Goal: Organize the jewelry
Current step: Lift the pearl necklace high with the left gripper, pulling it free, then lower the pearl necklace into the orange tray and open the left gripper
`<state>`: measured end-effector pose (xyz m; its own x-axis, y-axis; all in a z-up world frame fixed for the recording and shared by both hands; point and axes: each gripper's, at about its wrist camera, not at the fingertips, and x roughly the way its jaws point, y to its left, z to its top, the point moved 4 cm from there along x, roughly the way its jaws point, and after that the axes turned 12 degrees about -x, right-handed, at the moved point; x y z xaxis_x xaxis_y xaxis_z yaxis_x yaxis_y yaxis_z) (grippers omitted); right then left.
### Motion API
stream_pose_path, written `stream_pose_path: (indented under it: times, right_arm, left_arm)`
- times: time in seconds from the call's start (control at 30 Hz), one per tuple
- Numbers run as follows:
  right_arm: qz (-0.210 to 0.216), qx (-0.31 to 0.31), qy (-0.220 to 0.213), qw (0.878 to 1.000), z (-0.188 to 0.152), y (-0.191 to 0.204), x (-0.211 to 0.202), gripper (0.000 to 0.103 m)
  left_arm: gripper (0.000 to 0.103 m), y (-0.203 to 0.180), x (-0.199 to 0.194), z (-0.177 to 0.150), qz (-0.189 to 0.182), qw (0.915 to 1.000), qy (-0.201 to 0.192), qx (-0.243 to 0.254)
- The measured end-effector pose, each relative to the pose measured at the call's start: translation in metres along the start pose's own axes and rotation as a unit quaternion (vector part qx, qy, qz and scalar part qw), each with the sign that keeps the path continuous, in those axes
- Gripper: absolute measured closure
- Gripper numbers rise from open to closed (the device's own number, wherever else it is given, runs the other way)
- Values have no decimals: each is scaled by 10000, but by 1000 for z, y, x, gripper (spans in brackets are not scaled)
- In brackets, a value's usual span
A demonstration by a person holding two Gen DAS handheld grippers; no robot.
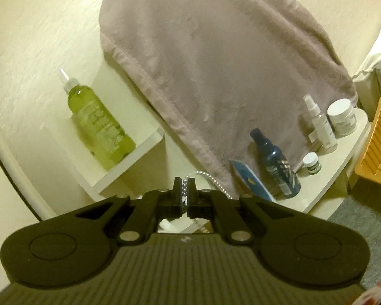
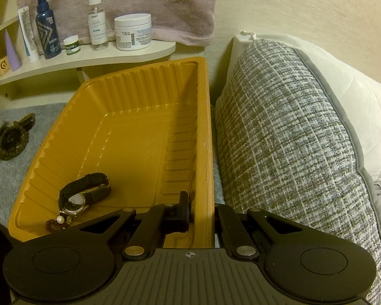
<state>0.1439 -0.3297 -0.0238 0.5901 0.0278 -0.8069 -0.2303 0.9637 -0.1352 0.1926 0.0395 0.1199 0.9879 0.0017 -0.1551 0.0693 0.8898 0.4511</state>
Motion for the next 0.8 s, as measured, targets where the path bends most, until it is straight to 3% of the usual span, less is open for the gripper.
stream_pose_path:
  times: [0.17, 0.4, 0.8]
  right_arm:
    - [1, -8, -13, 10000, 2, 0, 0, 100]
    - [-7, -10, -35, 10000, 2, 0, 0, 100]
    - [-13, -14, -97, 10000, 2, 0, -1, 100]
  left_arm:
    - [100, -10, -4, 9, -267, 9996, -32, 35]
    - [100, -34, -10, 30, -931, 9954, -144, -177]
    - [100, -100, -17, 83, -2272, 9691, -513, -818]
